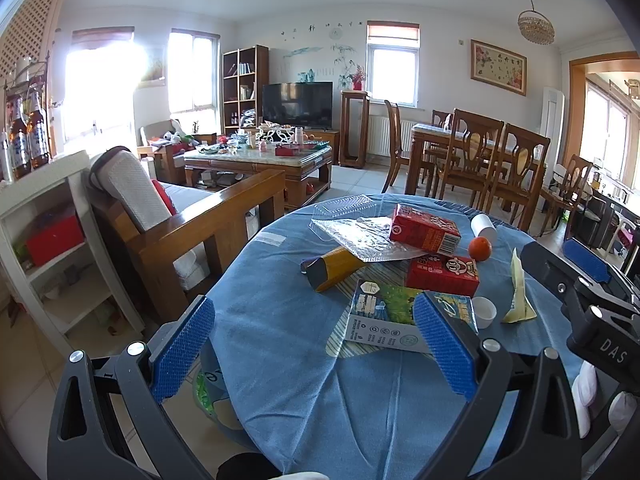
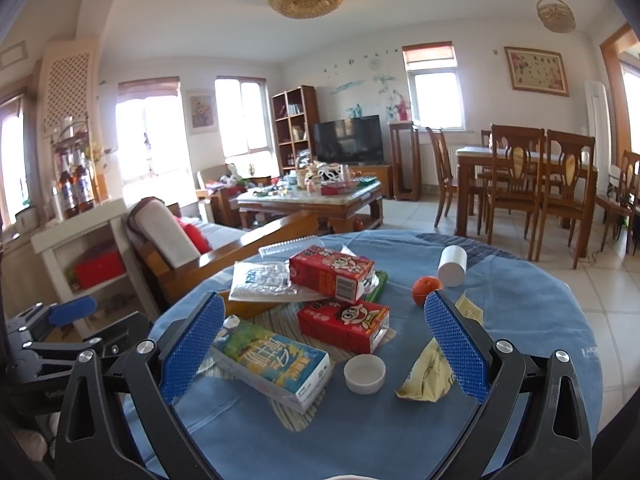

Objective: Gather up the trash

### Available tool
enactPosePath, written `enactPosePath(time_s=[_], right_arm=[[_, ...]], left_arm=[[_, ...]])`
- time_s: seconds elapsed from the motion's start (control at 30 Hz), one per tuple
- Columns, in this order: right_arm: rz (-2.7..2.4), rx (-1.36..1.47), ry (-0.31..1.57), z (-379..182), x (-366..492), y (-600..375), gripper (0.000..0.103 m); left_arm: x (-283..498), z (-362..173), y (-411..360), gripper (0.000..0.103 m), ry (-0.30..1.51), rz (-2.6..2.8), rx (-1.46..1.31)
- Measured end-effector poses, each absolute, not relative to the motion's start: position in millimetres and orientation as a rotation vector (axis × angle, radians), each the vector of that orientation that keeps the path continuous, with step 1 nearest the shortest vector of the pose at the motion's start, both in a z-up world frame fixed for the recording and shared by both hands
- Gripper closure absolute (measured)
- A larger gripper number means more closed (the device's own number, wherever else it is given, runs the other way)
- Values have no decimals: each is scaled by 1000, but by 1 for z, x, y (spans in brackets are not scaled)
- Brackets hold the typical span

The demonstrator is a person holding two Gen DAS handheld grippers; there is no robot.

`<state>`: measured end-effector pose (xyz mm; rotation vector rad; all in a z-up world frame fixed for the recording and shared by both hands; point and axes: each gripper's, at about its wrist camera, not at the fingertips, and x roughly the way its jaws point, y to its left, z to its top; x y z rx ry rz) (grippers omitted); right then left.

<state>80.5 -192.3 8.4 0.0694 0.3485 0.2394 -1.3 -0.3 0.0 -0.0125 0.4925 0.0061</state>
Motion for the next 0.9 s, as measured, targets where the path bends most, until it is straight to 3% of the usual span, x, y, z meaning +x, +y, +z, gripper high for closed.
enactPosePath(time_s=[0.9], right_arm=[[238, 69, 351, 9, 81, -191, 4]], left_arm=[[-6, -14, -8, 5, 498, 11, -9]])
